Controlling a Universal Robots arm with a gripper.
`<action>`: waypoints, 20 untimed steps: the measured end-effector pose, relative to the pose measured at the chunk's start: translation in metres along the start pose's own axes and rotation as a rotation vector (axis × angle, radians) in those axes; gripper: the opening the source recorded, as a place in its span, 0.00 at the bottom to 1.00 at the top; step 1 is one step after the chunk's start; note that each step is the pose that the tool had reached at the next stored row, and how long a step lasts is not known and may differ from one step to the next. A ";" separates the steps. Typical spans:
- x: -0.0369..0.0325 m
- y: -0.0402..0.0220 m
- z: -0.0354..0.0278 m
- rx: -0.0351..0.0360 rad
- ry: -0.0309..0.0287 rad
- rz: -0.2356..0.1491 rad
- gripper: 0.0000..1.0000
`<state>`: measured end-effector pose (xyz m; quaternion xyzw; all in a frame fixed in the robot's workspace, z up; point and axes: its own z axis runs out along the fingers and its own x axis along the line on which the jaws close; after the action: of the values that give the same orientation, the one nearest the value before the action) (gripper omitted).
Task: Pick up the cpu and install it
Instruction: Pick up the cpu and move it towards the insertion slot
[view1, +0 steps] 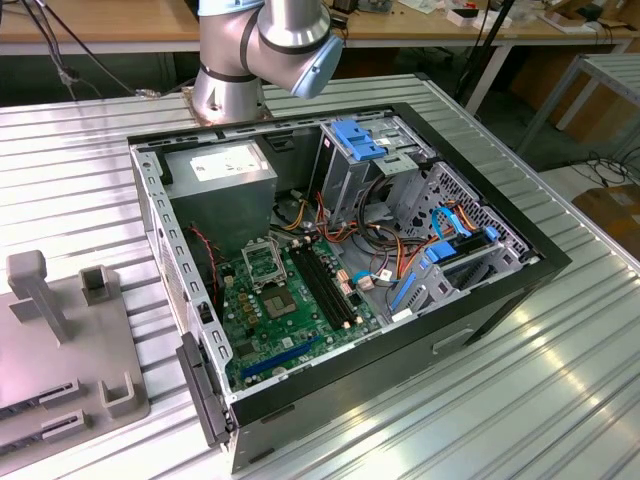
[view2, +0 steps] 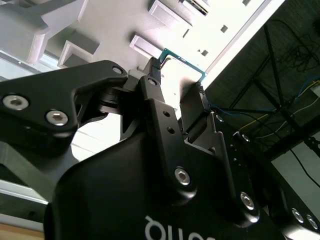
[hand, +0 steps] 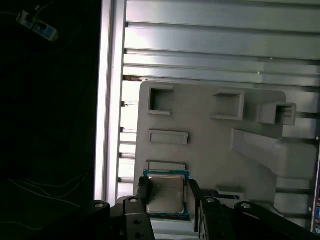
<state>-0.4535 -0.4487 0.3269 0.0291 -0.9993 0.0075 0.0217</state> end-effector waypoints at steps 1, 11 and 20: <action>0.0000 0.0000 -0.0003 0.0000 0.0000 0.000 0.41; 0.0002 -0.0001 -0.0046 -0.0001 0.0009 0.000 0.41; 0.0004 -0.0001 -0.0091 -0.0002 0.0016 0.000 0.41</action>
<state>-0.4535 -0.4487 0.3360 0.0292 -0.9993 0.0074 0.0225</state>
